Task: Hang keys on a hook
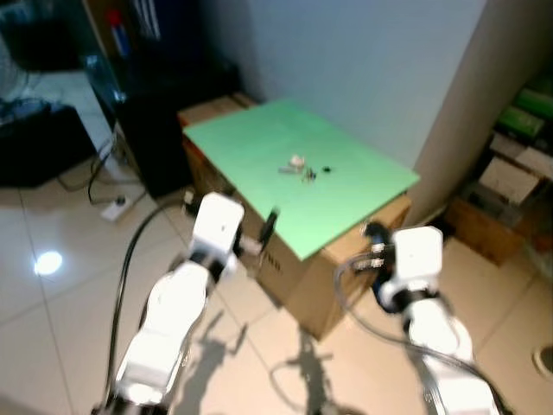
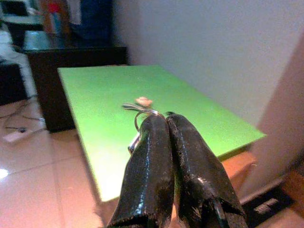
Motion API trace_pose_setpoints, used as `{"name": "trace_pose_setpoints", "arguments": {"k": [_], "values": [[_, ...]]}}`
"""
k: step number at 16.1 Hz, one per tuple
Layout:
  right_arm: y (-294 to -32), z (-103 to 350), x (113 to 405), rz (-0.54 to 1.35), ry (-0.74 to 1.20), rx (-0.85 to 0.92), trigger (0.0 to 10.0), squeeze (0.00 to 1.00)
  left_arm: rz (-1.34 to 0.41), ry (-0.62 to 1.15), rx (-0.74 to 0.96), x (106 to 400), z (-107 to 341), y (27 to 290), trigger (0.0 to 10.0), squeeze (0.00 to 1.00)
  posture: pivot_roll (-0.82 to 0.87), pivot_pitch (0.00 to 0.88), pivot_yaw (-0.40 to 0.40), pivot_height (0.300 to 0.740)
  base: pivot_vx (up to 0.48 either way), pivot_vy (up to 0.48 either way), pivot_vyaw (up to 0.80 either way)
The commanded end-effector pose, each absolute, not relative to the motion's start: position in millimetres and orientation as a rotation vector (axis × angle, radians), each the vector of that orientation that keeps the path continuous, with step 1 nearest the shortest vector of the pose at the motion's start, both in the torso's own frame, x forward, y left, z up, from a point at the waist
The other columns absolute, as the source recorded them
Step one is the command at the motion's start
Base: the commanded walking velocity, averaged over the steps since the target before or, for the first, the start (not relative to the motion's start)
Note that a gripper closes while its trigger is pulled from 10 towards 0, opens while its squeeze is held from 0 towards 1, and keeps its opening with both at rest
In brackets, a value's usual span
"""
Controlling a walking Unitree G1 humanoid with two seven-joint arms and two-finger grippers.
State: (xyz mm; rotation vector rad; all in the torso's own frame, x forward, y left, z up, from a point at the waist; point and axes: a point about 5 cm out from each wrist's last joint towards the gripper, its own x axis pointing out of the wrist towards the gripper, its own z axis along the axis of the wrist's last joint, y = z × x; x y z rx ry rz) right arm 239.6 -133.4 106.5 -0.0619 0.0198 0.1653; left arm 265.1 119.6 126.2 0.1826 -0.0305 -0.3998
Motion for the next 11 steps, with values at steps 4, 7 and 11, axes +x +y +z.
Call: {"name": "trace_pose_setpoints", "arguments": {"k": [4, 7, 11], "values": [[-143.7, 107.4, 238.7, 0.150, 0.023, -0.123, 10.0, 0.00, -0.389, -0.055, 0.187, 264.6, 128.5, 113.6, 10.0, 0.00, -0.10, 0.000, 0.042, 0.718, 0.000, -0.399, 0.00], [-142.7, 103.5, 237.3, 0.175, 0.047, -0.170, 10.0, 0.00, -0.385, -0.051, 0.170, 262.8, 127.0, 115.2, 10.0, 0.00, -0.10, 0.000, 0.036, 0.718, 0.000, -0.265, 0.27], [-136.5, 102.7, 239.1, 0.234, 0.052, -0.188, 10.0, 0.00, -0.380, -0.041, 0.149, 260.0, 124.5, 117.3, 10.0, 0.00, -0.09, 0.000, 0.021, 0.718, 0.000, 0.000, 0.80]]}}
